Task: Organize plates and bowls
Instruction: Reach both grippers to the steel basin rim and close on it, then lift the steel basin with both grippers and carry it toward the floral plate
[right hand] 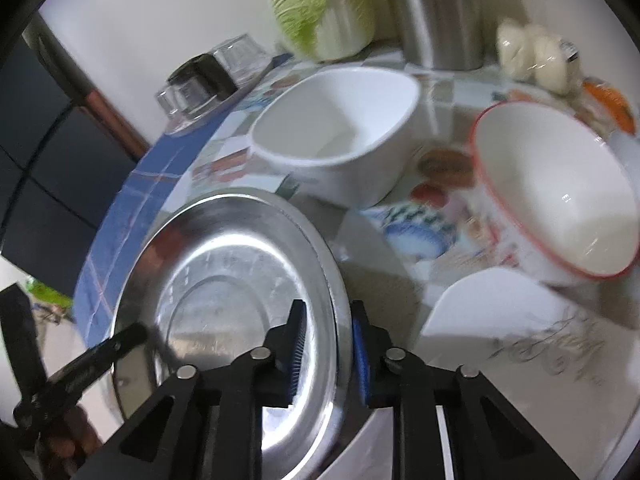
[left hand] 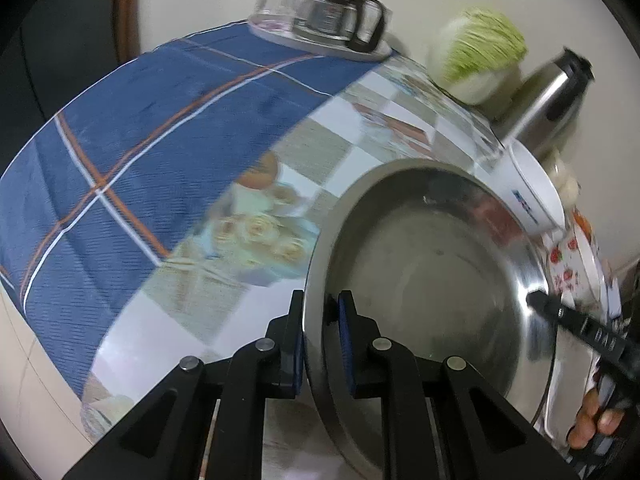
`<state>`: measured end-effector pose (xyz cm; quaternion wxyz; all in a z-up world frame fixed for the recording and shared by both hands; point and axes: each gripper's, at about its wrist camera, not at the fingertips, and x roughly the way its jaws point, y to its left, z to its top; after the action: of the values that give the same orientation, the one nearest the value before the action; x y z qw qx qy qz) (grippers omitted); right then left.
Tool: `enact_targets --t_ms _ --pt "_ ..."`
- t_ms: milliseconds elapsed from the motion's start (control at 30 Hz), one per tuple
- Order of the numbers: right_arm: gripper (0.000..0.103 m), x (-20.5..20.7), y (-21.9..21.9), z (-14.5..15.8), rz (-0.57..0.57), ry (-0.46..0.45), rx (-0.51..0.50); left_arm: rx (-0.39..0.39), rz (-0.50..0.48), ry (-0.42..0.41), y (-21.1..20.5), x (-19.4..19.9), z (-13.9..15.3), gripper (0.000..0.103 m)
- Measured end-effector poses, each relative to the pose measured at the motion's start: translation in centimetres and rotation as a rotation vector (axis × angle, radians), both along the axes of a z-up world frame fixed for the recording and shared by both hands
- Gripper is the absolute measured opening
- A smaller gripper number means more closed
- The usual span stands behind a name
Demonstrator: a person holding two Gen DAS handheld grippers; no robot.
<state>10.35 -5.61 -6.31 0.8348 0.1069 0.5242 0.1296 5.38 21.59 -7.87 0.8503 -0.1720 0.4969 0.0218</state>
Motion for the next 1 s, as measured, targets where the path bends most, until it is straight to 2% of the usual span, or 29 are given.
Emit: enact_targets --t_ms 100,200,267,533,767,1000 --pt "0.016 -0.2 0.6 -1.0 0.025 0.035 0.003 -0.020 0.009 -0.003 0.7 -0.2 0.0 0.016" --pt "0.016 -0.7 1.2 -0.7 0.046 0.028 -0.014 0.002 0.012 -0.006 0.8 -0.7 0.5 0.016" --pt "0.016 -1.1 1.1 0.0 0.052 0.008 0.010 0.002 0.014 -0.020 0.9 -1.0 1.1 0.016" --pt "0.016 -2.7 -0.2 4.1 0.051 -0.063 0.068 0.045 -0.003 -0.089 0.0 -2.3 6.7 0.016" --pt "0.016 -5.1 -4.1 8.7 -0.024 -0.151 0.125 0.079 -0.075 -0.158 -4.1 -2.2 11.8 0.016" --pt "0.016 -8.5 -11.3 13.0 -0.163 -0.246 0.169 0.093 -0.185 -0.197 -10.3 -2.2 14.3 0.017"
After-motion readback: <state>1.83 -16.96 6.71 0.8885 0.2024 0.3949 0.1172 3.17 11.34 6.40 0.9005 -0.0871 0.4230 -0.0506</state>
